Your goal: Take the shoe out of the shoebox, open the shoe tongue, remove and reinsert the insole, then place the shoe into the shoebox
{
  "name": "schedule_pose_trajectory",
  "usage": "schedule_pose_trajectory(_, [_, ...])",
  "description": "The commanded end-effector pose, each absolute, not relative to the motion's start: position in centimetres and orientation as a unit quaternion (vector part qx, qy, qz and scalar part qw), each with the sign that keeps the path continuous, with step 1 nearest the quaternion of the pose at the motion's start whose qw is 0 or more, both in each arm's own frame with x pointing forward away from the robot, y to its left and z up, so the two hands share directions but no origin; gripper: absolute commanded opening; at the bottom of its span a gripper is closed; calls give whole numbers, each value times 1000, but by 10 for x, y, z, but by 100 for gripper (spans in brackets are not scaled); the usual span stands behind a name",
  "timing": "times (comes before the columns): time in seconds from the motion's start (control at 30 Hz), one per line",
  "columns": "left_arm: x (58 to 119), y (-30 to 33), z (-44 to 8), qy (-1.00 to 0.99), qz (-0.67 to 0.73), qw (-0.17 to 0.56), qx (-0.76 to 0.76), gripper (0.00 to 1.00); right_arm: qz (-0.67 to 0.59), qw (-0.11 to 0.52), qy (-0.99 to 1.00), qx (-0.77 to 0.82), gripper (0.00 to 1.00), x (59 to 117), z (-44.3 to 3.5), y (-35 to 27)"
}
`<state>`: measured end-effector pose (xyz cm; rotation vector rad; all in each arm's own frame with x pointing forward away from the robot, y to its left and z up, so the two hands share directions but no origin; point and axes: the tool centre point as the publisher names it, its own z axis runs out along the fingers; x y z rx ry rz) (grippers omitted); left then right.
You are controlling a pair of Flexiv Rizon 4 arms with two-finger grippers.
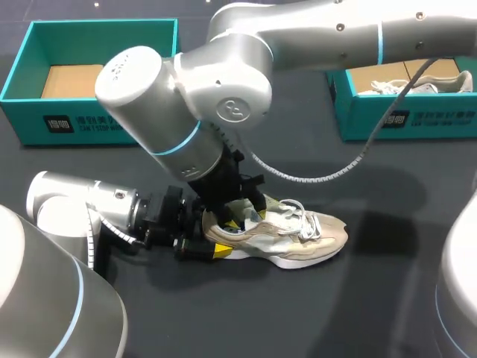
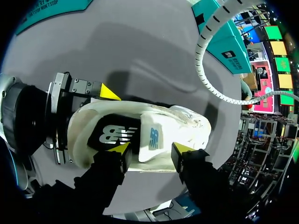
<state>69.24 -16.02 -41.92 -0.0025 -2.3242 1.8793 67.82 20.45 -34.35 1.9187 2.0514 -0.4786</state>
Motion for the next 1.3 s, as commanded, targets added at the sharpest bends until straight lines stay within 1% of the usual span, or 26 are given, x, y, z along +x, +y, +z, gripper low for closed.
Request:
schedule_pose_trajectory(0.03, [693,-158,-420,-776,626,77,-1,0,-134,179,568,792,59,675,-348,206])
schedule_pose_trajectory(0.57, [693,-158,-420,-776,626,77,-1,0,-131,194,542,807,53,681,-357,194])
schedule_pose_trajectory(0.67, [693,-158,-420,-776,626,77,-1,0,-131,196,535,811,55,679,-357,189])
schedule_pose_trajectory(1.0, [693,-158,-420,-776,626,77,-1,0,-131,195,523,819,49,680,-359,173])
schedule_pose_trajectory(1.3, [693,-158,-420,-776,626,77,-1,0,-125,203,513,825,49,679,-350,165])
